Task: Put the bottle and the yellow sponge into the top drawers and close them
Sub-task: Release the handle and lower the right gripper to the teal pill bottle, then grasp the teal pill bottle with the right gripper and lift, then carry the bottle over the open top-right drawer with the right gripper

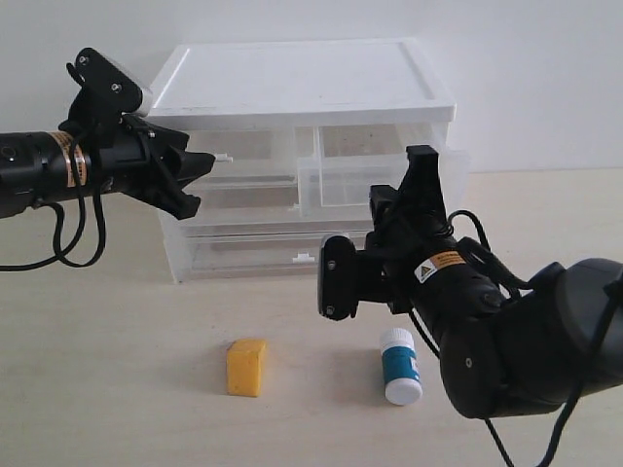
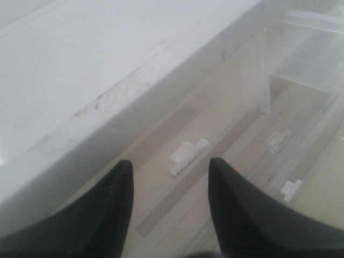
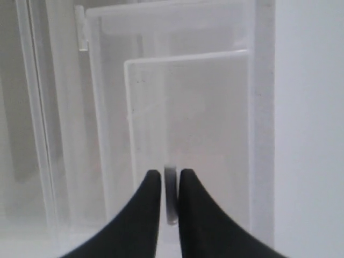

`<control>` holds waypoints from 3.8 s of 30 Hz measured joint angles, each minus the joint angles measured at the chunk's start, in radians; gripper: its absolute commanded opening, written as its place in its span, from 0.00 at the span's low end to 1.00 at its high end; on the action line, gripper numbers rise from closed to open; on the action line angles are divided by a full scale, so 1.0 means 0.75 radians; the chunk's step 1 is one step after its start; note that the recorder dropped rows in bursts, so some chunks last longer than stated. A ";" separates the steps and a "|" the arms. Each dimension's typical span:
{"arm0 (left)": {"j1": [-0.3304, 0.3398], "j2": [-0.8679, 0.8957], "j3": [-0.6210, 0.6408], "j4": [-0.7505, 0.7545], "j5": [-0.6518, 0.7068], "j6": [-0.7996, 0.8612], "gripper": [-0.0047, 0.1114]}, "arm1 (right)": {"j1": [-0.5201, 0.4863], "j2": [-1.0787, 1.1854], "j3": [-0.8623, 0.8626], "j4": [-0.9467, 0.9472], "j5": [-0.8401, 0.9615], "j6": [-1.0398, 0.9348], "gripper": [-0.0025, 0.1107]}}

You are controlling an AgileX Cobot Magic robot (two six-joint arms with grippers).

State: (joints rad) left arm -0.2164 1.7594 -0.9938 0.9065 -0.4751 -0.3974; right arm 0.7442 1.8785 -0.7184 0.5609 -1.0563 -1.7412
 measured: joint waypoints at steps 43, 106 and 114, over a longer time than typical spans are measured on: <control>0.000 0.000 0.000 0.000 0.003 -0.002 0.40 | 0.208 -0.288 0.016 1.574 0.730 0.199 0.45; 0.000 0.000 0.000 0.000 0.013 -0.005 0.40 | -0.112 -0.852 -0.121 0.708 1.048 -0.502 0.02; 0.000 0.000 0.000 0.000 0.030 -0.005 0.40 | -0.171 -0.625 -0.299 0.351 1.156 -0.508 0.02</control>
State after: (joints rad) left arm -0.2164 1.7594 -0.9938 0.9065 -0.4527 -0.4013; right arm 0.6160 1.4095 -0.9430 0.8243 -0.1890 -2.1224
